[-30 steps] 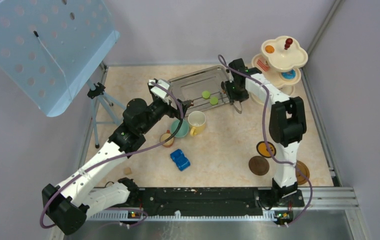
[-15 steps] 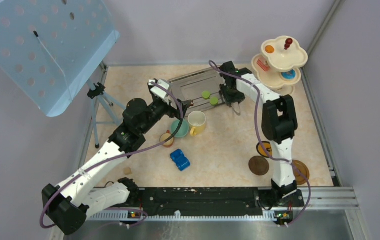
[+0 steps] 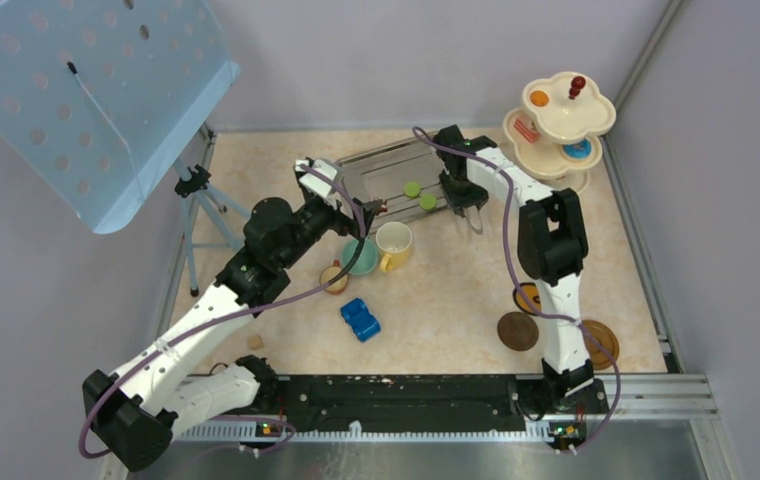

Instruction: Serve the afternoon tea

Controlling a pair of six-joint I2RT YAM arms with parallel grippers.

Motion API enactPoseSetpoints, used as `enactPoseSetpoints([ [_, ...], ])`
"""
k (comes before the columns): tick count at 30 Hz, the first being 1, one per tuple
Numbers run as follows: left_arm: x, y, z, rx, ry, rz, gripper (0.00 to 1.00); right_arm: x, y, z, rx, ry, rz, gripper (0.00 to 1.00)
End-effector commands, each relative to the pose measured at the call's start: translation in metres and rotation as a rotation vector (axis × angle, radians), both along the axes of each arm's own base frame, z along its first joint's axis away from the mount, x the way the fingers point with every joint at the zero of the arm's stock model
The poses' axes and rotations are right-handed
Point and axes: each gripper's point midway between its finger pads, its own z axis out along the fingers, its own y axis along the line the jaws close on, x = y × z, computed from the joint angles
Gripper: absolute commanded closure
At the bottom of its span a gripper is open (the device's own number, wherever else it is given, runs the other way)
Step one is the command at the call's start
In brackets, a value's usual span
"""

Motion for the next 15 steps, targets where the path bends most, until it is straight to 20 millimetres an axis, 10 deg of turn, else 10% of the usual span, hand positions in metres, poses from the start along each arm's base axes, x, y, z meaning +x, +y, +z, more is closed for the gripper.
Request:
enactPoseSetpoints([
  [1,-0.004,0.001,0.019,-0.042,-0.049,-0.005,0.01,0.008,0.004,0.017,-0.02,-0.049,0.001,0.71],
  [15,-0.004,0.001,0.018,-0.041,-0.047,-0.005,0.01,0.014,0.018,0.051,0.106,-0.159,-0.008,0.97],
])
